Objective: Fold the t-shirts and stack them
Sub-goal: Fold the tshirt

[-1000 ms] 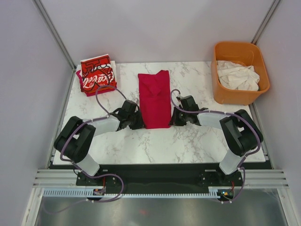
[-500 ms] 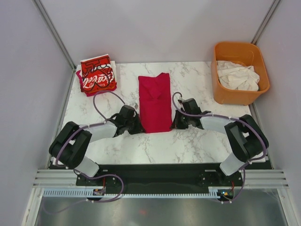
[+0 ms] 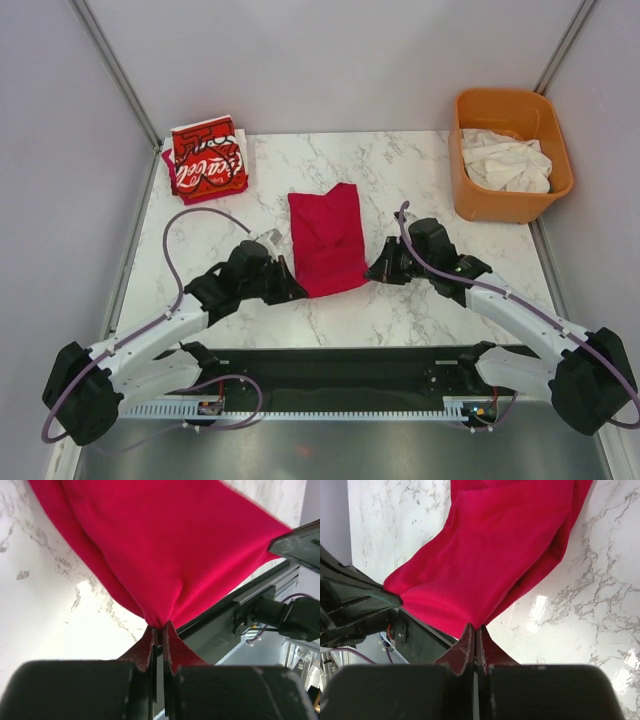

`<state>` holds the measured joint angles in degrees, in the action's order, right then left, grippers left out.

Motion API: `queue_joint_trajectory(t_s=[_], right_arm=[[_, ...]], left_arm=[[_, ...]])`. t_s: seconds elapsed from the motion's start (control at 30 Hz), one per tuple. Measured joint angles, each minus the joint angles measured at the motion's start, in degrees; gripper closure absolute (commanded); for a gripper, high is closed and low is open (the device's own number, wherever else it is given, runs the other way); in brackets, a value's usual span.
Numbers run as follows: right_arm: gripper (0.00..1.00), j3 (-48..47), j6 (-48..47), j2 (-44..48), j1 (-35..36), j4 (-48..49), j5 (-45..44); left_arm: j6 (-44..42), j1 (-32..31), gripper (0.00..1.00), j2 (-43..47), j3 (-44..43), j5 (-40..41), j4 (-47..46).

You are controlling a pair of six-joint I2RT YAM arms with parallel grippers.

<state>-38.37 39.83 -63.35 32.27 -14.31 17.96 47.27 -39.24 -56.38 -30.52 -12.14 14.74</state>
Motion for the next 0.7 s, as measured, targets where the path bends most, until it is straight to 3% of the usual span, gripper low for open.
queue_joint_trajectory(t_s=[0.2, 0.43, 0.7], right_arm=[[1.0, -8.7, -0.3, -2.8, 0.2, -5.2, -4.7], [1.0, -23.1, -4.0, -12.6, -0.6, -6.8, -9.6], [1.0, -33.0, -7.1, -24.4, -3.6, -7.6, -10.8]], left_arm=[[-1.5, 0.3, 0.98, -2.3, -14.2, 3.4, 9.6], [-7.5, 4.5, 0.98, -15.4, -29.8, 5.2, 15.0], [-11.9, 11.3, 0.98, -26.4, -40.5, 4.0, 16.7]])
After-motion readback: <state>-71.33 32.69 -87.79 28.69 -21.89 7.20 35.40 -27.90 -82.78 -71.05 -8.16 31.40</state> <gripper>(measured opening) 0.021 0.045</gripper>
